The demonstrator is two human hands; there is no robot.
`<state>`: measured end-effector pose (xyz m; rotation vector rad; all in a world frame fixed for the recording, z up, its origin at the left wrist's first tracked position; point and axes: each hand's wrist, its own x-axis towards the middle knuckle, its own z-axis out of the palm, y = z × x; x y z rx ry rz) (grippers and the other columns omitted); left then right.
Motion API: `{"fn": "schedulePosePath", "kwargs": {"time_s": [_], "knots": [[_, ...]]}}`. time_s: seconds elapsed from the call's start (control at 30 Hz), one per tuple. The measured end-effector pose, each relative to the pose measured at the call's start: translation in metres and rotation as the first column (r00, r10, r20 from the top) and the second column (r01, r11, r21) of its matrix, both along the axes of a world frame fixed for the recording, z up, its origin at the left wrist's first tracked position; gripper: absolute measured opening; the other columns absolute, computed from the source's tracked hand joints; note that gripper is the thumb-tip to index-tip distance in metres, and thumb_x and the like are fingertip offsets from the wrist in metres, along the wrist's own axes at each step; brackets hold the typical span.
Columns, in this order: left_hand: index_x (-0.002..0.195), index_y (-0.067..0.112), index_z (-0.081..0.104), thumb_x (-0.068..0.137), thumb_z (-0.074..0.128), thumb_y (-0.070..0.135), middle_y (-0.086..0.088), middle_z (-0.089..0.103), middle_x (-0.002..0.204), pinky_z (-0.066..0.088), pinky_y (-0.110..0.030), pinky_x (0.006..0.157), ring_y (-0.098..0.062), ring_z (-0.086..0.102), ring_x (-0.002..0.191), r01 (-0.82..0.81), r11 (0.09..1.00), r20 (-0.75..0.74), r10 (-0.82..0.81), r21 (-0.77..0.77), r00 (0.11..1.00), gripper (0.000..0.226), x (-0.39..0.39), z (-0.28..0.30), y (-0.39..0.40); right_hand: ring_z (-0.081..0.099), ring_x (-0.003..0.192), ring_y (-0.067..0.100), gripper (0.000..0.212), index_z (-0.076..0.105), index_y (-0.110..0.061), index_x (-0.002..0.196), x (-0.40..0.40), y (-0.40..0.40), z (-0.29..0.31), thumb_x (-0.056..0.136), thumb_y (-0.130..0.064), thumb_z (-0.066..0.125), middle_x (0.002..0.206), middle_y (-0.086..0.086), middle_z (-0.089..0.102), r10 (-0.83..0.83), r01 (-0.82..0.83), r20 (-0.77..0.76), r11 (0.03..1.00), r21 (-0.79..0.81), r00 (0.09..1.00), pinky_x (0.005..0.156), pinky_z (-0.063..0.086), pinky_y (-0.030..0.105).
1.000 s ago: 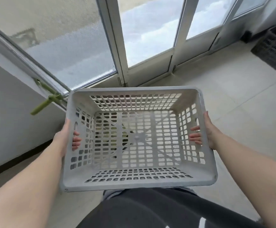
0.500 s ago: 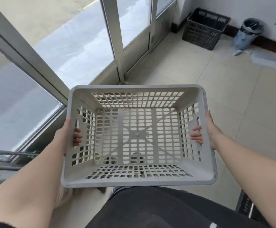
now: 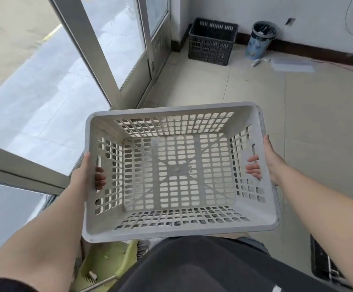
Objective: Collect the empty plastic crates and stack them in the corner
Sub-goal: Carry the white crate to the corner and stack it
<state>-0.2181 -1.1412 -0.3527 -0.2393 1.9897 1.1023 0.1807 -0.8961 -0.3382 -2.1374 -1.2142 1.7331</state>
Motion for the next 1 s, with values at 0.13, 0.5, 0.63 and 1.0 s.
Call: {"fn": "schedulePosePath", "kwargs": {"time_s": [0.13, 0.5, 0.63, 1.0], "knots": [[0.073, 0.009, 0.039, 0.088, 0.031, 0.07, -0.001, 0.034, 0.034, 0.029, -0.02, 0.042, -0.015, 0.032, 0.026, 0.064, 0.997, 0.046, -0.065, 0.033, 0.997, 0.063, -0.019, -0.003, 0.041, 0.064, 0.056, 0.023, 0.104, 0.06, -0.006, 0.086, -0.01, 0.029, -0.004, 0.053, -0.098, 0.024, 0.055, 0.01, 0.066, -0.026, 0.026, 0.003, 1.0, -0.012, 1.0, 0.05, 0.044, 0.025], [0.075, 0.007, 0.042, 0.083, 0.047, 0.067, -0.004, 0.035, 0.034, 0.026, -0.023, 0.048, -0.014, 0.03, 0.03, 0.013, 1.0, -0.051, -0.014, -0.026, 0.999, 0.061, -0.057, 0.001, 0.176, 0.062, 0.062, 0.026, 0.097, 0.06, -0.002, 0.092, -0.061, 0.171, -0.022, 0.073, -0.09, 0.02, 0.069, 0.017, 0.063, -0.012, 0.01, -0.039, 0.998, -0.058, 0.999, 0.052, 0.042, 0.027], [0.076, 0.006, 0.044, 0.083, 0.046, 0.069, -0.006, 0.037, 0.035, 0.029, -0.02, 0.045, -0.015, 0.032, 0.028, -0.018, 1.0, -0.078, 0.018, 0.002, 0.997, 0.064, -0.077, 0.005, 0.225, 0.06, 0.059, 0.026, 0.097, 0.058, -0.003, 0.089, -0.085, 0.227, -0.015, 0.072, -0.09, 0.02, 0.064, 0.016, 0.061, 0.005, -0.007, -0.058, 0.999, -0.041, 0.998, 0.052, 0.039, 0.027], [0.072, 0.003, 0.05, 0.082, 0.046, 0.072, -0.016, 0.047, 0.057, 0.036, -0.024, 0.043, -0.022, 0.041, 0.037, 0.015, 0.999, -0.115, -0.01, 0.04, 0.993, 0.069, -0.146, 0.0, 0.367, 0.054, 0.052, 0.022, 0.093, 0.058, -0.002, 0.088, -0.138, 0.349, -0.006, 0.076, -0.087, 0.024, 0.062, 0.014, 0.056, -0.05, 0.05, -0.026, 0.999, -0.001, 0.998, 0.046, 0.032, 0.026]]}}
